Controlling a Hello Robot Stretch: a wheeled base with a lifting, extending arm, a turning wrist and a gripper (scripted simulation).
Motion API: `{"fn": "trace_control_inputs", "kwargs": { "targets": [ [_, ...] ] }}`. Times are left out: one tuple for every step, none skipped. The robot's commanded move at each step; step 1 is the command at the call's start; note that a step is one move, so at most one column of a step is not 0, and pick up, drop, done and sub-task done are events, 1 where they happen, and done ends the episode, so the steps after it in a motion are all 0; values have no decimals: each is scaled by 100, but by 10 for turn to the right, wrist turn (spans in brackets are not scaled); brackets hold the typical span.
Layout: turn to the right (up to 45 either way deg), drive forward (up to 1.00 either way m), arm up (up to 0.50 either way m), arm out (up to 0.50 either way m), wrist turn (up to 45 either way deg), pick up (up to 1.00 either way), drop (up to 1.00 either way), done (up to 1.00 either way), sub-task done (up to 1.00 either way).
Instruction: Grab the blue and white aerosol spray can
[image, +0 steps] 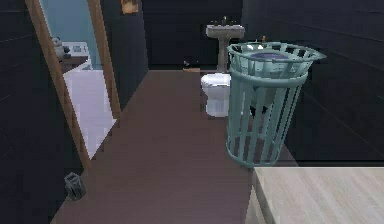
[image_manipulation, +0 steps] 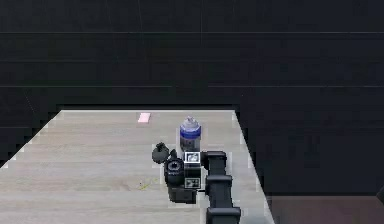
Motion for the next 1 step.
{"fn": "trace_control_inputs", "kwargs": {
  "targets": [
    [0,0,0,0,0,0,0,100,0]
  ]
}}
